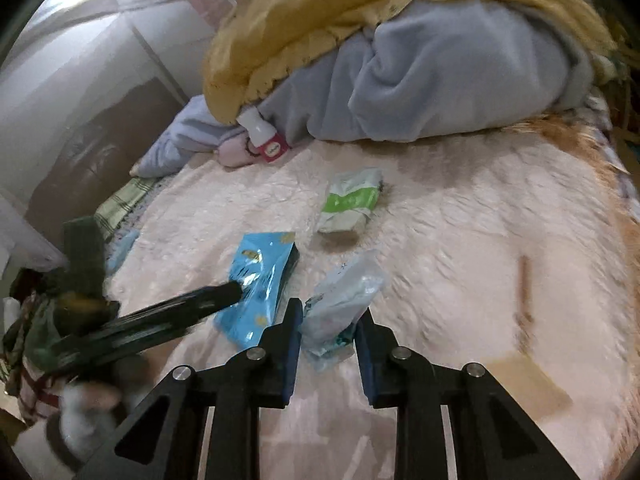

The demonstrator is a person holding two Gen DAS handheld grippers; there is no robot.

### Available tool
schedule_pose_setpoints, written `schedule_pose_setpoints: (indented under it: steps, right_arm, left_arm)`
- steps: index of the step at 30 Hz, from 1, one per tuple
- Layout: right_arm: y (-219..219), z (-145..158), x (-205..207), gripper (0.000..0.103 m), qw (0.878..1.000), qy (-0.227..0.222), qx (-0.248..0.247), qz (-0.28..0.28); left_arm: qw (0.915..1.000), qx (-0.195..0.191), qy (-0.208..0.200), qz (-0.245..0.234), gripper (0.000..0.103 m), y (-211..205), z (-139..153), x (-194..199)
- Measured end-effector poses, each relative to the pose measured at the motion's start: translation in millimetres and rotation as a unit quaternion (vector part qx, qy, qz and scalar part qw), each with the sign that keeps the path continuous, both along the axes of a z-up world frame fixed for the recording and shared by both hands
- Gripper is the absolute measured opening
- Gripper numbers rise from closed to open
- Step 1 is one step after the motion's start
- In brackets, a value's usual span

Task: Collect trash
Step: 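Grasp the blue snack packet with the left tool while the right grasps the clear wrapper, then carry the blue packet and clear wrapper over the white bucket with both tools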

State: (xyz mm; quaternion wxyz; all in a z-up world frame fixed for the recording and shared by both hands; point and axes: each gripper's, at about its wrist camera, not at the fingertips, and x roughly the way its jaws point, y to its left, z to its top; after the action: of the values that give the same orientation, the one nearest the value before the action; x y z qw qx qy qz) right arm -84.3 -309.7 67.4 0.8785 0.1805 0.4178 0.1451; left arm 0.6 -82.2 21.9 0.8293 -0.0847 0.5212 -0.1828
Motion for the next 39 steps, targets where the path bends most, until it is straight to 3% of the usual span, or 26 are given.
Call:
schedule_pose_setpoints:
  steps: [2, 6, 12, 21, 39]
  right_arm:
    - [-8.8, 1.3, -17.2, 0.024, 1.0, 0.002, 0.013, -0.005]
    - [-13.1, 2.8, -37.9, 0.024, 1.0, 0.0, 0.016, -0.008]
    - [-8.8, 13.2, -59.5, 0.024, 1.0, -0.013, 0.01, -0.002]
    - [-15.8, 38.5, -95.2, 0.024, 0.999, -0.041, -0.01, -0.003]
    - [-71.8, 60.9, -156.3, 0.024, 0.996, -0.059, -0.031, -0.058]
  left_arm:
    - [0.9998, 0.009, -0.02, -0.003, 0.054, -3.9, 0.3, -6.1]
    - [0.9997, 0.005, -0.021, -0.011, 0.045, -3.6, 11.0, -18.7]
    - [0.9982, -0.008, -0.058, -0.005, 0.045, 3.6, 50.3, -47.2]
    - [0.9938, -0.016, -0.101, -0.043, 0.045, -23.1, 92.8, -96.1]
    - [0.9846, -0.021, -0.117, -0.129, 0.045, -111.0, 107.0, -152.8]
